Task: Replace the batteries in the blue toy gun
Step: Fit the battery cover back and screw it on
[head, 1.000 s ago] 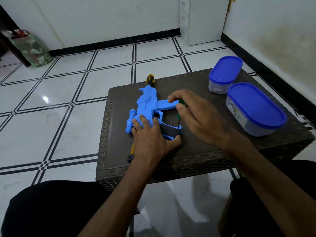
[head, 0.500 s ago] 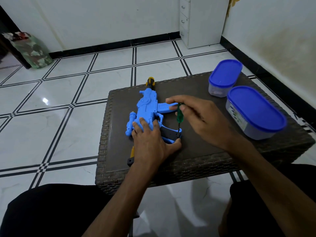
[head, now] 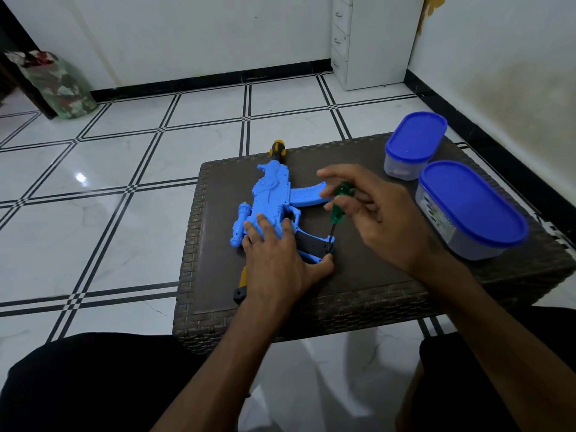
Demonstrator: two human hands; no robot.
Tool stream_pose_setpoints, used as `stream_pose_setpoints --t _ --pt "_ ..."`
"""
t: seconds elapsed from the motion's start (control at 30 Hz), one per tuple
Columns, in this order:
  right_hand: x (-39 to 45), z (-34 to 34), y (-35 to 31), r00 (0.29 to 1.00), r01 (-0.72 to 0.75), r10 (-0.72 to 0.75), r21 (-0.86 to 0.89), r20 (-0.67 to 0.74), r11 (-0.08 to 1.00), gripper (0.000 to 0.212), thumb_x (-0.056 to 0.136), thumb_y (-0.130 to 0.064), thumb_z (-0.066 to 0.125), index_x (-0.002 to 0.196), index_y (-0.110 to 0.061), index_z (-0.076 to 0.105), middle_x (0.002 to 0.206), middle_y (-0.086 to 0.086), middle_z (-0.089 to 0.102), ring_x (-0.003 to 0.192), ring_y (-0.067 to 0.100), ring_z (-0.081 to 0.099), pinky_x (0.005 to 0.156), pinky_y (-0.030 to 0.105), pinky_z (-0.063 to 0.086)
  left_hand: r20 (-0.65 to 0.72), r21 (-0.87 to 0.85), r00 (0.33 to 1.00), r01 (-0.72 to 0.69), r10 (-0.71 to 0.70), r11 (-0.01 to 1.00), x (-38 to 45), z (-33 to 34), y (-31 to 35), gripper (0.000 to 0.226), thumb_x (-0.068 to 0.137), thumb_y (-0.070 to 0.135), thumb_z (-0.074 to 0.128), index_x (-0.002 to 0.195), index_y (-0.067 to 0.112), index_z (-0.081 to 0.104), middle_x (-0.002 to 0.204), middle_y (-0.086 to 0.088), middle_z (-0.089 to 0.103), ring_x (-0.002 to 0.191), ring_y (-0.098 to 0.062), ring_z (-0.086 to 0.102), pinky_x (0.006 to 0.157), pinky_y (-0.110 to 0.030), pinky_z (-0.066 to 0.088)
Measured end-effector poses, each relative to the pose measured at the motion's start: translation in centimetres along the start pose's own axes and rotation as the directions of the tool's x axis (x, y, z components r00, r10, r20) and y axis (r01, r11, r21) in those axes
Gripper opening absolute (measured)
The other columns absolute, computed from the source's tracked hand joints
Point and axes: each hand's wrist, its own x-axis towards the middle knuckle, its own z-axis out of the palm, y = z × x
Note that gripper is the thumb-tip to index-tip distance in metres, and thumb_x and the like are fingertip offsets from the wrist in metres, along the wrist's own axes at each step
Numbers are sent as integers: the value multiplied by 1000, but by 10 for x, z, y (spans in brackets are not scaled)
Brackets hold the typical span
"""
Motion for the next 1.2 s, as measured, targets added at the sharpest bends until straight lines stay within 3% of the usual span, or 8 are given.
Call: stream_pose_setpoints --t 0.13,0.3,0.43,0.63,0.77,0.9,1.07,1.2 --pt "2 3 4 995 90 -97 -193 -28 977 14 96 -21 63 107 -14 68 95 0 64 81 14 62 71 37 52 9 -7 1000 -5 5 1000 -1 -2 0 103 71 80 48 150 18 25 158 -23 5 145 -46 -1 116 -53 9" --pt "0 6 0 996 46 -42 -59 73 997 34 98 -6 46 130 -10 59 122 1 63 114 9 61 93 31 52 33 -12 999 -9 10 1000 -1 -3 0 104 72 79 48 152 18 22 159 -24 2 145 -46 -4 117 -53 7" --pt "1 4 -2 995 61 -58 -32 83 998 39 94 4 52 129 -12 61 106 -1 67 99 14 66 86 37 56 30 -3 999 -13 13 1000 -1 -3 0 103 73 79 47 152 18 22 159 -24 2 145 -46 -3 117 -53 8" --pt "3 5 3 996 87 -76 -222 57 971 22 94 -21 65 116 -19 64 101 -2 59 83 18 60 71 42 53 29 -4 1000 -8 8 1000 -1 -3 0 103 72 80 47 151 18 23 158 -24 4 145 -47 -2 117 -53 8" --pt "-2 3 0 995 48 -40 -87 94 995 33 100 -13 49 132 -12 56 122 -3 61 112 7 60 92 31 52 9 -13 1000 -5 5 1000 -1 -2 -1 106 68 82 43 150 18 26 158 -24 6 145 -47 0 117 -53 9" --pt "-2 2 -2 996 -10 8 12 89 1000 38 98 2 50 132 -15 57 114 -1 67 105 10 68 89 35 57 17 -7 1000 -8 8 1000 -1 -2 -1 103 72 80 47 151 18 24 158 -24 5 145 -47 -1 117 -53 8" --pt "0 5 -1 997 77 -77 -148 5 986 15 91 -14 69 105 -16 66 95 -8 65 86 11 64 74 35 54 23 3 1000 -10 10 1000 0 -2 -1 103 72 80 47 151 18 23 158 -24 4 145 -47 -2 117 -53 7" --pt "2 7 0 995 102 -99 -206 24 973 23 97 -26 60 117 -16 63 106 -2 65 94 13 63 79 34 54 23 -2 1000 -15 15 1000 0 -2 -1 103 72 80 48 151 18 23 158 -25 4 145 -47 -2 117 -53 8"
